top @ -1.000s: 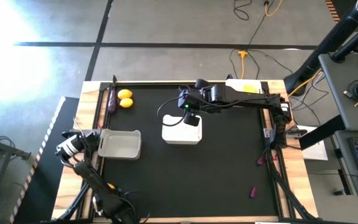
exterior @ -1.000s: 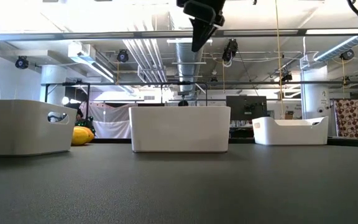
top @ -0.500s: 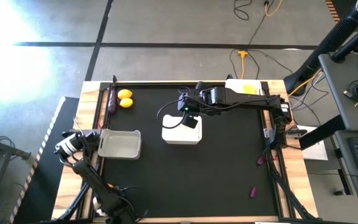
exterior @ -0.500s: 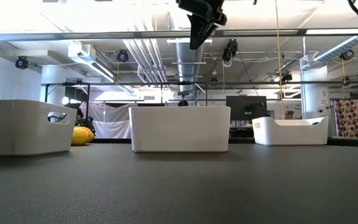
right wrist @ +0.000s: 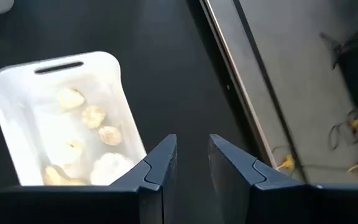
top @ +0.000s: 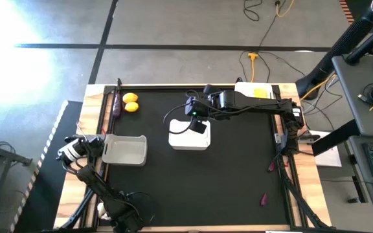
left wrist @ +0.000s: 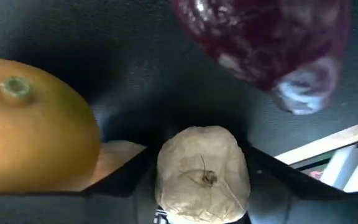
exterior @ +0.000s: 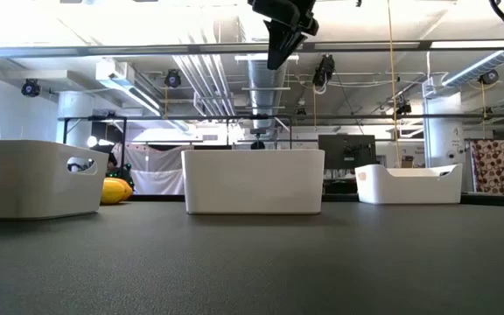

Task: Sort produce into baskets
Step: Put the white garlic into the bottom white bin

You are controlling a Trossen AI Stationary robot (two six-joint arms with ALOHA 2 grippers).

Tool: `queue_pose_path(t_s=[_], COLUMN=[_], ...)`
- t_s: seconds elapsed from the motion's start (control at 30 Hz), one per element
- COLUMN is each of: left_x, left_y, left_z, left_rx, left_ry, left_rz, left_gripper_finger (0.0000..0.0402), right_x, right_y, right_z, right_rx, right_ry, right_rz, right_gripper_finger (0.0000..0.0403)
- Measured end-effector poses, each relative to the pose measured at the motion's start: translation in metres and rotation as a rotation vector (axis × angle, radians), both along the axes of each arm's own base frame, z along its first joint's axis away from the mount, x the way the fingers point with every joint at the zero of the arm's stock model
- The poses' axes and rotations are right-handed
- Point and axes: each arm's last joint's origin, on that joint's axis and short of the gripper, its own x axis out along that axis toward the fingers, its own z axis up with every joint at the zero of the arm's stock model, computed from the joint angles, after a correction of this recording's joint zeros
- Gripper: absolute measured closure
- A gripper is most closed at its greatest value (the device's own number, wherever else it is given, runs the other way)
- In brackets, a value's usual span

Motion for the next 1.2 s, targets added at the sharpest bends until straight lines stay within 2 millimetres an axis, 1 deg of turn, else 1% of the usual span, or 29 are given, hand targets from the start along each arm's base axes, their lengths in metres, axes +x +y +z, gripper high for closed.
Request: queue_pose_path(t_s=[0.1,0.17,0.27,0.37,0.47,0.6,0.67,0.77,0.87,0.93,0.97,1.07,1.13,1.2], left_x=[-0.001,-0.003,-0.003,0.002,0.006,0.013,0.019,0.034,0.055,0.072,0.08,0.105,0.118,0.131], left_y=[0.003,0.008,0.023,0.045,0.078,0.133,0.164,0.208,0.248,0.274,0.288,0.325,0.347,0.366], left_z=[0.007,0.02,0.049,0.083,0.117,0.153,0.168,0.184,0.194,0.196,0.196,0.191,0.182,0.169], left_rx=[0.011,0.038,0.044,0.049,0.102,0.243,0.315,0.392,0.446,0.461,0.452,0.41,0.376,0.346], left_ry=[-0.015,-0.034,-0.106,-0.283,-0.481,-0.751,-0.871,-1.057,-1.251,-1.386,-1.457,-1.62,-1.667,-1.677], left_rz=[-0.038,-0.059,-0.084,-0.102,-0.066,0.003,0.061,0.123,0.14,0.158,0.167,0.21,0.235,0.251], left_gripper_finger=[0.0271,0.0281,0.0282,0.0281,0.0281,0.0281,0.0281,0.0281,0.0281,0.0281,0.0281,0.0281,0.0281,0.0281], right_x=[-0.002,-0.003,-0.008,-0.014,-0.02,-0.029,-0.036,-0.049,-0.064,-0.074,-0.076,-0.087,-0.095,-0.104], right_y=[0.0,0.0,0.0,0.0,0.001,0.001,0.002,0.003,0.007,0.012,0.015,0.029,0.04,0.051], right_z=[0.004,0.01,0.022,0.039,0.056,0.076,0.083,0.089,0.091,0.092,0.093,0.097,0.1,0.102], right_rx=[-0.025,-0.041,-0.062,-0.073,-0.083,-0.086,-0.074,-0.038,0.014,0.048,0.062,0.108,0.132,0.159], right_ry=[0.034,0.04,0.037,0.007,-0.039,-0.097,-0.117,-0.125,-0.103,-0.087,-0.109,-0.145,-0.175,-0.198], right_rz=[0.046,0.077,0.098,0.108,0.114,0.105,0.085,0.033,-0.032,-0.082,-0.097,-0.093,-0.092,-0.094], right_gripper_finger=[0.0322,0.0326,0.033,0.0334,0.0334,0.0333,0.0333,0.0335,0.0333,0.0331,0.033,0.0328,0.0329,0.0332])
